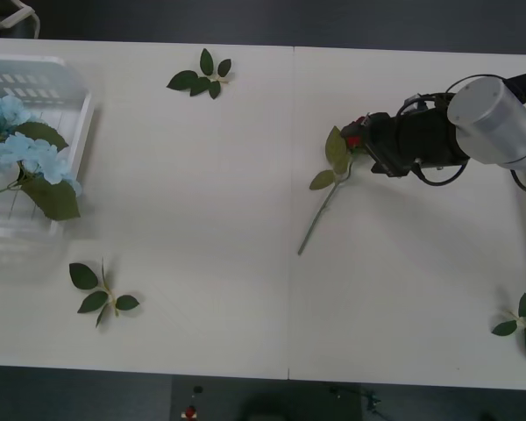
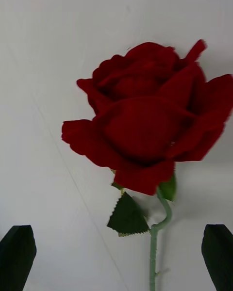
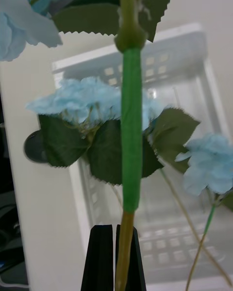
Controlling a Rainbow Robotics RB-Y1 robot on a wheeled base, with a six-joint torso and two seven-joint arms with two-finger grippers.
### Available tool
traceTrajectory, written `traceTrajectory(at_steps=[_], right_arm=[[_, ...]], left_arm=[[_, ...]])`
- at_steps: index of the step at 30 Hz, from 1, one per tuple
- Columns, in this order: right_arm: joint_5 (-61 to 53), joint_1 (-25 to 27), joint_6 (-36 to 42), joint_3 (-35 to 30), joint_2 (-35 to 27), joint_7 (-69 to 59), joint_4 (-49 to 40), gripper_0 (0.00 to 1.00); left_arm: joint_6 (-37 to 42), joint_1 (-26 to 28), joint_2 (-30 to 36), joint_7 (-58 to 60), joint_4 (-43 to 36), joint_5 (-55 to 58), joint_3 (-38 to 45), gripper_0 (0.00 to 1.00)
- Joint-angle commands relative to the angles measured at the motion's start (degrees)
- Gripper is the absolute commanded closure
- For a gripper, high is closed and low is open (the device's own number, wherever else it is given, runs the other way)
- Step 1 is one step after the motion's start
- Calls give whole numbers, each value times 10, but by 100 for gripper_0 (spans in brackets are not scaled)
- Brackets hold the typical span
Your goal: Put the red flowers into the right box and the blue flowers into the left box
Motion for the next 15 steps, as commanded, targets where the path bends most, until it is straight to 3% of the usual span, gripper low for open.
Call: traceTrajectory(at_steps=[1,4,6,7,9,10,12,14,15], right_arm=[[13,-9,-1,-2,37,-43,39,0],[18,-9,0,6,59,-44,64,0],[19,-9,0,13,74,-47,82,0],[19,-10,0,16,78,-47,88,0],[24,-10,9,22,92,-47,112,0],[32,-9,25,25,99,-43,131,0],[78,-9,69,24,109,-36,167,0],[121,-10,104,17,116,-30,189,0],[142,-10,123,10,118,-29,199,0]], left_arm=[[1,41,9,27,-62,-22,28,99],[1,50,2,28,-80,-25,29,92],[1,50,1,28,-81,-27,23,69],[1,50,1,27,-81,-27,21,66],[2,50,1,28,-82,-25,16,44],[2,50,1,27,-83,-22,13,31],[2,50,1,27,-83,-12,5,13],[5,50,1,26,-83,6,-1,1],[11,50,1,25,-83,21,-4,0]])
